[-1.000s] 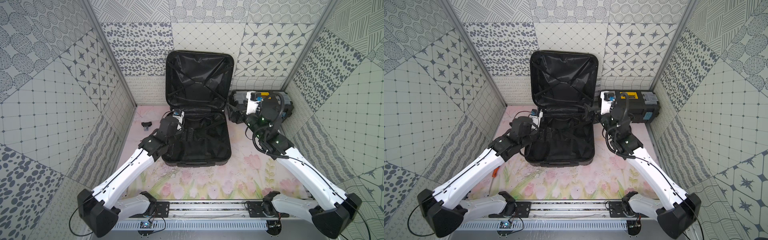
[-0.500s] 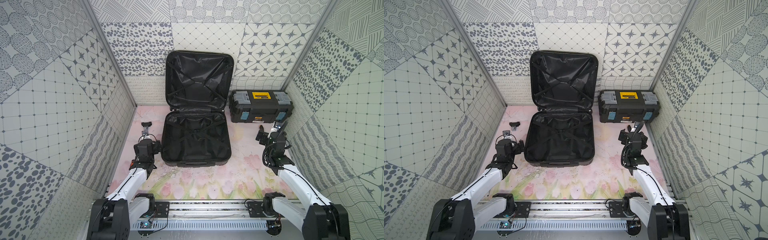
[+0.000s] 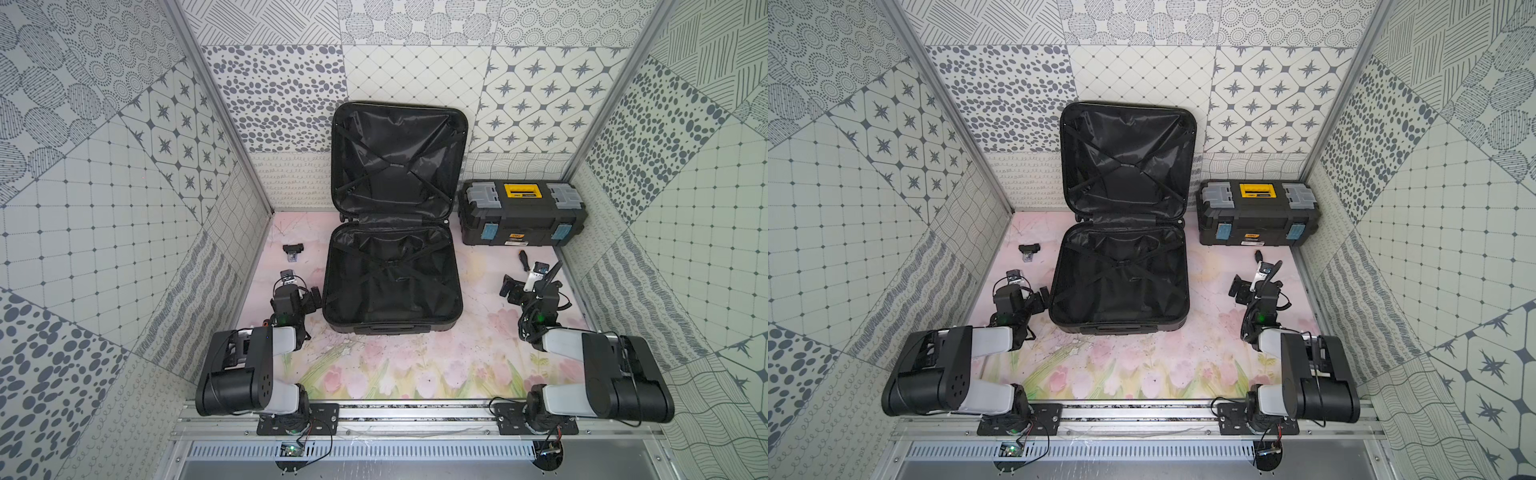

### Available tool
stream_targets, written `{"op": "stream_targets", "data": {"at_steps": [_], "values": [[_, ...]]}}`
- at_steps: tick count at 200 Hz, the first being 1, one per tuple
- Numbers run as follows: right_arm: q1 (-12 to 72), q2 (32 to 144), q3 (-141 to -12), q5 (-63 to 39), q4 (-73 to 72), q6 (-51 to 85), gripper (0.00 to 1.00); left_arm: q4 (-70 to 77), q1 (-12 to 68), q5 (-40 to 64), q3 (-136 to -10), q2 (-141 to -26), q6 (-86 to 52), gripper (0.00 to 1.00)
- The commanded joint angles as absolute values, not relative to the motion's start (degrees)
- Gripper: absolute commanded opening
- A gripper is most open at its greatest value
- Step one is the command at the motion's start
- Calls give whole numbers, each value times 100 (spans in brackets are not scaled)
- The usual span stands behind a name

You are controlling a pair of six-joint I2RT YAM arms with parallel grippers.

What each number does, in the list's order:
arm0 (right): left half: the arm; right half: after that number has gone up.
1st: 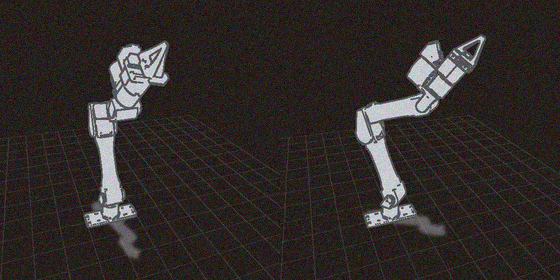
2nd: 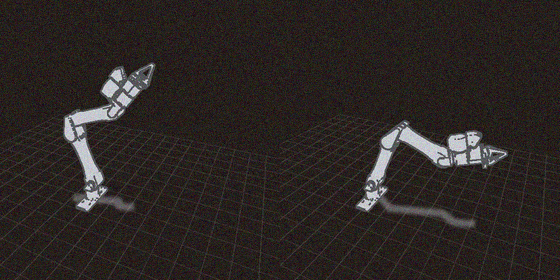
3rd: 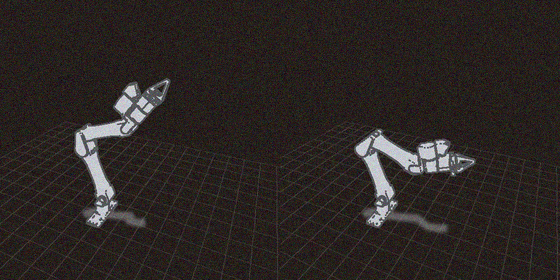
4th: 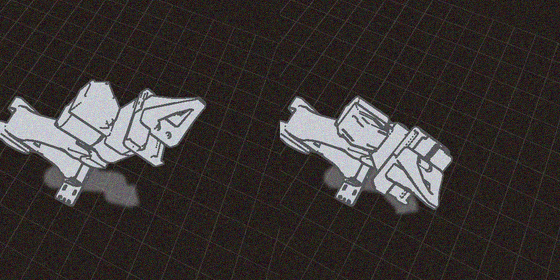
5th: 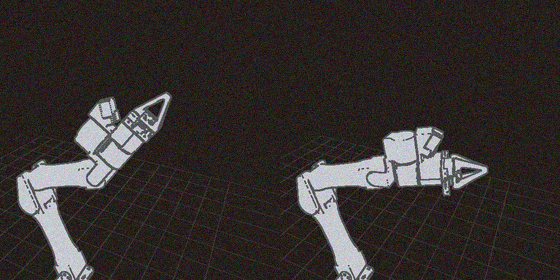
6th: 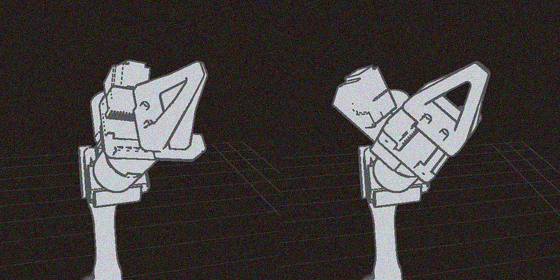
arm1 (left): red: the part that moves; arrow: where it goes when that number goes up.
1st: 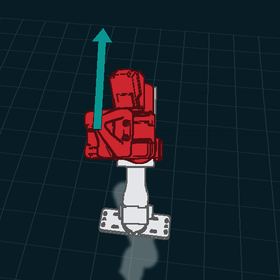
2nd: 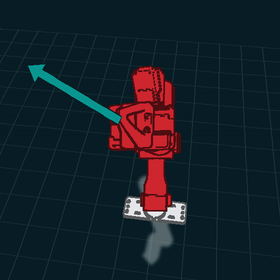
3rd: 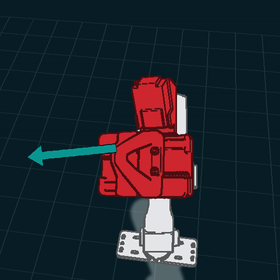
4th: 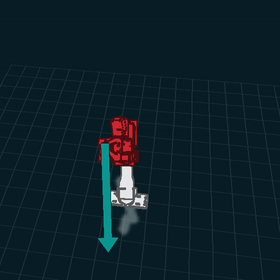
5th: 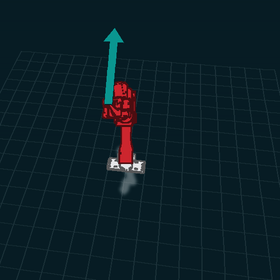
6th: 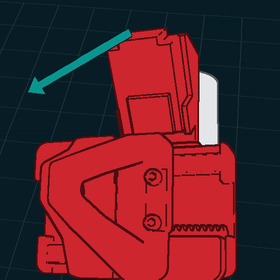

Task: Open the suitcase zippers
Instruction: Reset both arms

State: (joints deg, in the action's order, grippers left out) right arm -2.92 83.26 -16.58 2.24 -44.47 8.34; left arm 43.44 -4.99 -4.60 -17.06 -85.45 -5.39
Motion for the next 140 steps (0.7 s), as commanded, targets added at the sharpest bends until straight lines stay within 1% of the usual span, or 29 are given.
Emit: {"op": "stream_targets", "data": {"at_steps": [1, 8, 16, 26, 40, 53, 67, 82, 140], "values": [[-282, 9057, -1403, -828, -6841, 457, 99, 7178, -378, 182, -1285, -9179, -244, 99], [-281, 9195, -1384, -983, -7120, 456, 99, 6619, -344, -12, -1408, -8998, -329, 99], [-278, 9020, -1507, -1134, -6543, 367, 99, 6101, -301, -74, -1659, -8976, -290, 99], [-266, 8789, -1839, -1348, -5587, 156, 99, 5768, -271, 203, -1969, -9100, -68, 99], [-198, 9042, -2172, -1741, -5367, 18, 99, 4914, -200, 541, -2327, -9034, 141, 99], [-150, 8904, -2311, -1607, -4854, -75, 99, 5034, -132, 364, -2338, -9090, 196, 99], [-132, 8971, -2253, -1529, -5101, -27, 99, 4920, -131, 322, -2371, -9067, 172, 99], [-119, 8915, -2302, -1423, -4916, -31, 99, 4890, -128, 325, -2373, -9057, 163, 99], [-103, 8921, -2299, -1378, -4940, -25, 99, 4958, -100, 290, -2354, -9079, 189, 99]]}}
